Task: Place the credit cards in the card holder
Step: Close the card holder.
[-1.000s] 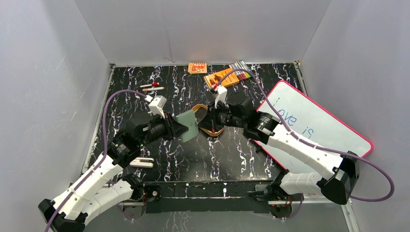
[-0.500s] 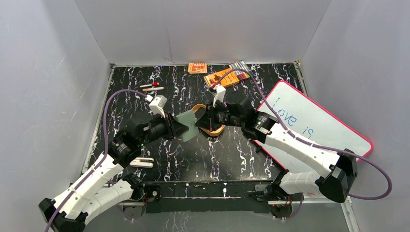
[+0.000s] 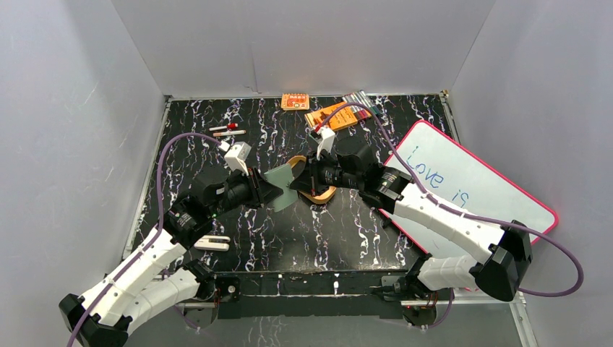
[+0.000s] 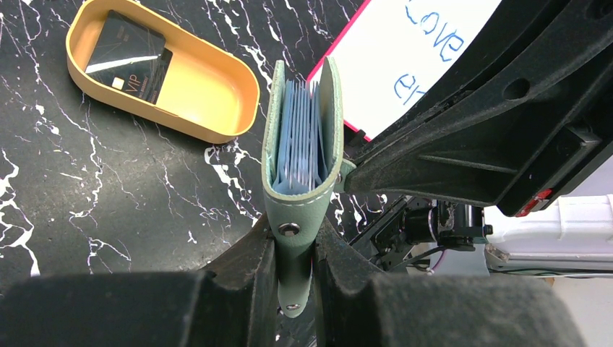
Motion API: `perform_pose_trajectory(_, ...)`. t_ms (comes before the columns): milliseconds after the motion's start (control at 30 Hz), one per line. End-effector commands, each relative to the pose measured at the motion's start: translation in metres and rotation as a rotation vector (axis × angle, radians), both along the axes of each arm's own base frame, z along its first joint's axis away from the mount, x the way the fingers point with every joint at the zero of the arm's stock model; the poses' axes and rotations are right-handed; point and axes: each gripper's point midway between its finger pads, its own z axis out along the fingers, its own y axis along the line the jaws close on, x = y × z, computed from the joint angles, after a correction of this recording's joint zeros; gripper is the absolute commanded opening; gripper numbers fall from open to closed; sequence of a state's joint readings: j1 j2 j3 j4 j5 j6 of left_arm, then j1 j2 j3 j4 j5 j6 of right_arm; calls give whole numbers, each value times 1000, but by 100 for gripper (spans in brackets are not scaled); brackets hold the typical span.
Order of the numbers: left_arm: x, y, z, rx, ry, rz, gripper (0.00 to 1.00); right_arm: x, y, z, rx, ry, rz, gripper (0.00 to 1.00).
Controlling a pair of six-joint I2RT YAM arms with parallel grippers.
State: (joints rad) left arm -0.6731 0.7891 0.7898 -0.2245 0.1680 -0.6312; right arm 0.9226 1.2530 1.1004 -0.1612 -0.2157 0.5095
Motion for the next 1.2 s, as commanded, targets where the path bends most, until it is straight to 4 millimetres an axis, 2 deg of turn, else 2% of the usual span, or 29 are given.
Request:
perform_pose_trajectory(0,1,-4,13,-34,-40,-13,0,0,8,18,62,-40,32,0)
perform_pose_trajectory(433,-1,-4,14,-36,-43,-20,0,-1,7,11,30,-55,43,0)
perform_pose_trajectory(1167,-14,-16,23,-80,-44,-127,0,0,14,6,29,-44,49,0)
